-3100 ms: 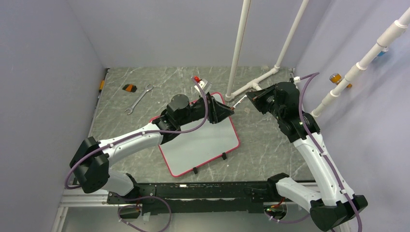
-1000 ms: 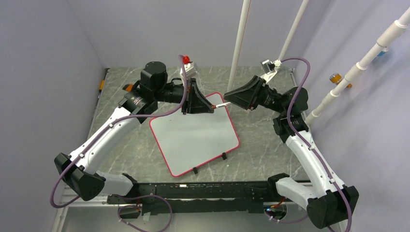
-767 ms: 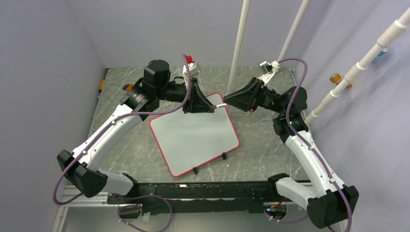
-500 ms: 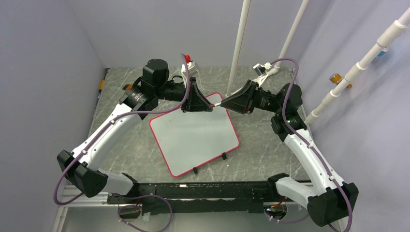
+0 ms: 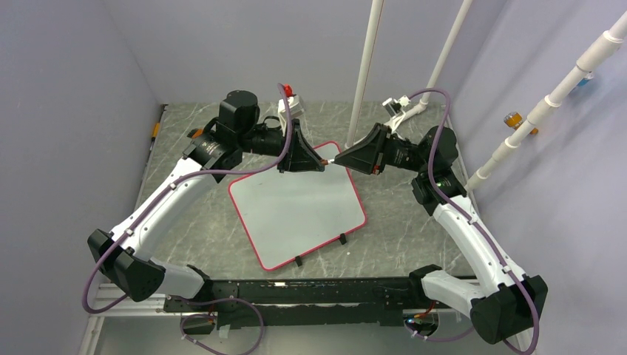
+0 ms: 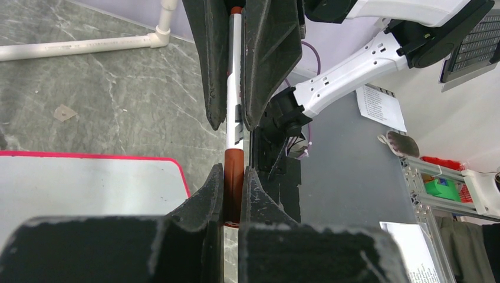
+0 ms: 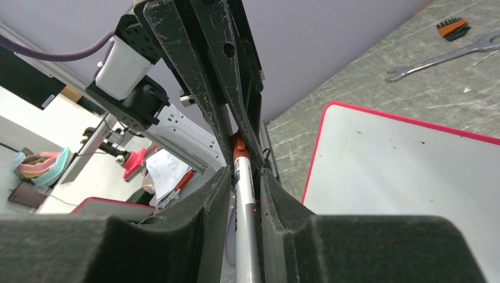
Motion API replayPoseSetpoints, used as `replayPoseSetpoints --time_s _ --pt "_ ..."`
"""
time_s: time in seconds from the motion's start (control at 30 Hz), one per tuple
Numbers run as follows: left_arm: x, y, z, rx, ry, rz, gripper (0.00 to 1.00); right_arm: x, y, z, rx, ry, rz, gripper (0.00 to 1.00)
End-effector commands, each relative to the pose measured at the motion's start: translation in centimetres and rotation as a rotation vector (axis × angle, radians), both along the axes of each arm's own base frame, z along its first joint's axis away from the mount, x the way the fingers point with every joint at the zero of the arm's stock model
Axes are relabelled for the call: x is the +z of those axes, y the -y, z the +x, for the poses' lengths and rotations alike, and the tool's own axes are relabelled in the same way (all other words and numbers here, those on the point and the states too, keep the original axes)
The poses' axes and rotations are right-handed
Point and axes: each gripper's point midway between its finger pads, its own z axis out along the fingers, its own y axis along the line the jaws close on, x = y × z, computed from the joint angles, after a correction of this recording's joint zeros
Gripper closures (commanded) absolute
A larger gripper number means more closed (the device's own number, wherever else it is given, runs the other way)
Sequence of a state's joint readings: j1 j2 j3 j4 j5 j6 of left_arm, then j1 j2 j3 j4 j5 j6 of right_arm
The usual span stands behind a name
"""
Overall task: Write a sentence on the whiteboard
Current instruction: Open the pen cap from the whiteboard marker.
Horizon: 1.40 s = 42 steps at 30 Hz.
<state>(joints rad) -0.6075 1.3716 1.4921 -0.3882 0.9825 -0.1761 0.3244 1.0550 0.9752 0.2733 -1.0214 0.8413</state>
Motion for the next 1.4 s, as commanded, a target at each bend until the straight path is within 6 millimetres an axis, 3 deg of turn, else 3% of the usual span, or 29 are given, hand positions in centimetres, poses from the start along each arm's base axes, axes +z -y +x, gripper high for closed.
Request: replayPoseSetpoints --time_s 0.0,1.0,1.37 --pt "0.6 -0.4 -0.5 -0.017 0.04 -0.01 1.0 2.6 0.1 -0.6 0.007 0.097 0.045 0.73" --pt "-0.1 -0.5 -0.2 -0.011 0.042 0.025 1.0 0.1 -1.8 -1.7 0.109 0.067 -0.044 0.78" --pt "-0.1 -0.5 -0.3 -0.01 0.044 0.026 1.0 -0.2 -2.5 -2.3 0.144 0.067 -0.058 0.73"
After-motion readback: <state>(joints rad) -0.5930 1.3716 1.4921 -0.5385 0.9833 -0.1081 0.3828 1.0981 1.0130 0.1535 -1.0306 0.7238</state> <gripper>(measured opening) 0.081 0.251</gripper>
